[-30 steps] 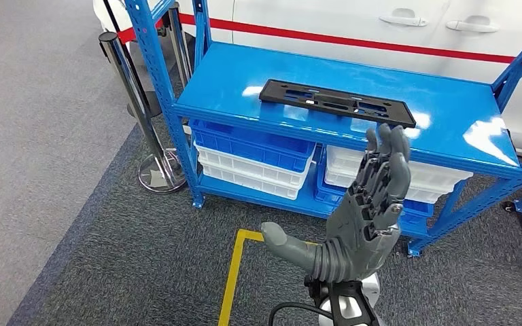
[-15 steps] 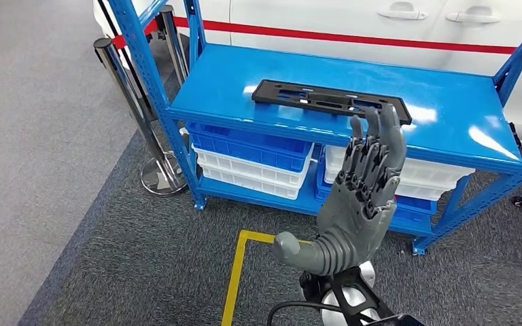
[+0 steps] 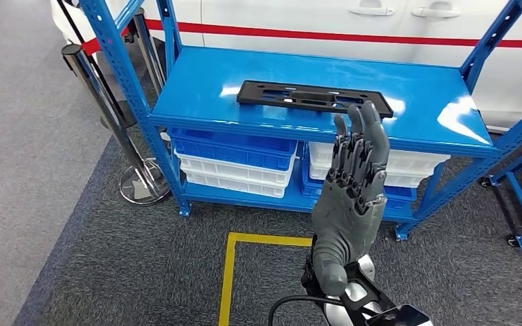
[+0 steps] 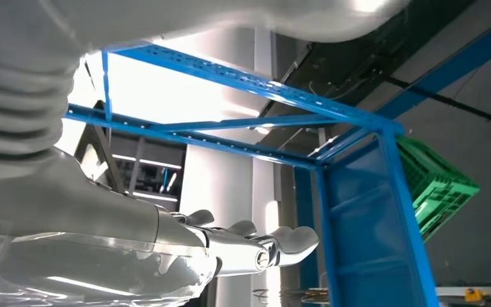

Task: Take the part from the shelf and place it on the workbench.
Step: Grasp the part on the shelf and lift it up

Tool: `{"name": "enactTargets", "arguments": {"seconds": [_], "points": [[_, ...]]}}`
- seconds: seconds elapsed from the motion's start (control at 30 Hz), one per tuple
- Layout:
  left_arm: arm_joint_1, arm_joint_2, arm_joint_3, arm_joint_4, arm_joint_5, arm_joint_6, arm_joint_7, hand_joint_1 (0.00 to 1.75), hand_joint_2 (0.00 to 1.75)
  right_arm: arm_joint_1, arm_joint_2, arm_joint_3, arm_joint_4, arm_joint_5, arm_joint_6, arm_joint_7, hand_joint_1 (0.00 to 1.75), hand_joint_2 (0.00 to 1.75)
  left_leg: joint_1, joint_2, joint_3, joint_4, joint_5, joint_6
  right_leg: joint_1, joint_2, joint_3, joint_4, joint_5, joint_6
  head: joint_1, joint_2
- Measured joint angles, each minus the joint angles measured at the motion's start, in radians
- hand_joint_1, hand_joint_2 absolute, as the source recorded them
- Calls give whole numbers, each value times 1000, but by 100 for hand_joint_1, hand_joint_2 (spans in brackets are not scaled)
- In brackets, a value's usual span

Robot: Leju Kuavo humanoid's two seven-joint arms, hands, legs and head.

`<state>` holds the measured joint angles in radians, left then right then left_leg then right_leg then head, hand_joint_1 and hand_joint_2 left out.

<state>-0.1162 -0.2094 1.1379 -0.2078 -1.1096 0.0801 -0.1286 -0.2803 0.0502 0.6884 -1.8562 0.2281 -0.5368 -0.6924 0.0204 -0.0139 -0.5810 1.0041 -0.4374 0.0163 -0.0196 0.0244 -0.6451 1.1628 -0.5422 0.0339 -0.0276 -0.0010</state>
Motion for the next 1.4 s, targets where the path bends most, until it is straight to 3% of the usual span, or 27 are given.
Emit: {"name": "enactTargets", "arguments": {"seconds": [0.07,0.1,0.13,0.17,0.23,0.3,0.37,0.43,0.53,0.57,0.6,0.63,0.7,0.77,0.87,0.93,0.97,1.03,1.1,1.13,1.17,1.2,1.27,1.3,1.4], "points": [[2,0,0,0,0,0,0,0,0,3,0,-2,0,0,2,0,0,0,-5,23,1,1,-3,5,0,-14,-68,121,-41,2,0,0],[2,0,0,0,0,0,0,0,0,4,0,-3,0,0,2,0,0,0,-7,33,2,1,-5,6,0,-17,-80,138,-36,1,0,0],[2,0,0,0,1,0,0,0,0,4,0,-4,0,0,2,0,0,0,-9,43,4,1,-6,6,0,-21,-72,118,-12,-1,0,0],[1,0,0,0,1,0,0,0,0,5,0,-5,0,0,2,0,0,0,-10,52,8,1,-8,5,1,-29,-44,61,23,-4,0,0],[1,-1,0,0,1,0,0,0,0,4,0,-7,0,1,2,0,0,0,-15,68,15,3,-14,-1,10,-69,25,-77,78,-18,0,0],[1,-2,0,0,1,0,0,0,0,3,0,-8,0,2,2,0,0,0,-20,82,20,5,-20,-9,19,-89,54,-139,92,-29,0,0],[0,-2,0,0,1,0,0,0,0,4,1,-9,0,3,4,0,0,0,-21,96,23,5,-24,-19,20,-68,52,-142,96,-38,-1,0],[-1,-2,0,0,2,0,0,0,0,3,5,-10,0,6,11,0,0,0,-17,74,15,32,-47,-31,14,-48,54,-148,101,-49,-1,0],[2,-2,2,0,3,0,1,0,0,3,13,-10,1,12,18,0,0,0,-12,27,-59,202,-140,-41,11,-19,54,-150,104,-59,-2,0],[3,-2,2,0,4,0,1,0,0,3,14,-11,2,13,18,0,0,0,-12,24,-86,260,-159,-42,11,-7,54,-149,104,-60,-2,0],[4,-1,3,0,4,1,2,0,0,4,14,-11,3,13,18,0,0,0,-11,22,-102,288,-159,-43,11,5,53,-148,104,-60,-2,0],[5,-1,4,0,4,1,2,0,0,4,14,-11,5,14,18,0,0,0,-10,21,-99,277,-139,-43,11,18,54,-146,104,-59,-2,0],[4,-1,5,0,5,1,2,0,0,4,18,-11,6,19,15,0,0,0,-8,12,-50,159,-65,-39,10,39,55,-142,101,-56,-2,0],[1,0,6,0,8,1,3,0,0,4,24,-11,7,32,9,0,0,0,-9,-1,-2,47,-23,-31,12,54,52,-136,99,-49,-1,0],[-6,0,8,0,10,0,8,0,0,7,29,-15,8,59,-1,0,0,0,-12,-6,11,15,-25,-13,11,63,47,-138,96,-29,-1,0],[-6,0,8,0,10,1,11,0,0,9,30,-19,8,70,-2,0,0,0,-10,-2,18,7,-23,1,11,43,43,-120,84,-19,1,0],[-5,0,8,0,10,1,11,0,0,10,31,-20,8,73,-3,0,0,0,-8,1,22,3,-23,6,12,25,27,-86,66,-15,2,0],[-4,0,8,0,10,1,12,0,0,12,31,-21,9,78,-3,0,0,0,-10,7,27,1,-26,14,11,-7,-38,37,13,-11,4,0],[-2,0,8,0,10,1,12,0,0,17,32,-21,12,80,-3,0,0,0,-12,14,32,2,-32,16,8,-15,-101,137,-12,-9,4,0],[-1,0,8,0,10,1,12,0,0,19,32,-21,14,81,-3,0,0,0,-12,16,36,2,-36,15,7,-16,-108,137,4,-9,4,0],[-1,0,8,0,10,1,12,0,0,19,32,-21,15,81,-3,0,0,0,-12,18,43,2,-40,13,7,-18,-94,98,38,-11,4,0],[0,-1,9,0,10,1,12,0,0,20,32,-21,16,81,-2,0,0,0,-12,19,51,2,-47,11,7,-21,-63,30,81,-15,4,0],[-1,-1,9,0,11,1,12,0,0,19,33,-21,17,81,-1,0,0,0,-15,20,62,3,-59,2,14,-28,-3,-91,128,-24,3,0],[-1,-2,9,0,11,1,12,0,0,18,34,-22,18,80,0,0,0,0,-17,21,65,2,-64,-3,17,-31,12,-122,132,-28,3,0],[-2,-2,9,0,11,1,12,0,0,18,36,-23,20,78,2,0,0,0,-18,25,76,-4,-75,-19,18,-25,23,-138,119,-41,3,0]]}}
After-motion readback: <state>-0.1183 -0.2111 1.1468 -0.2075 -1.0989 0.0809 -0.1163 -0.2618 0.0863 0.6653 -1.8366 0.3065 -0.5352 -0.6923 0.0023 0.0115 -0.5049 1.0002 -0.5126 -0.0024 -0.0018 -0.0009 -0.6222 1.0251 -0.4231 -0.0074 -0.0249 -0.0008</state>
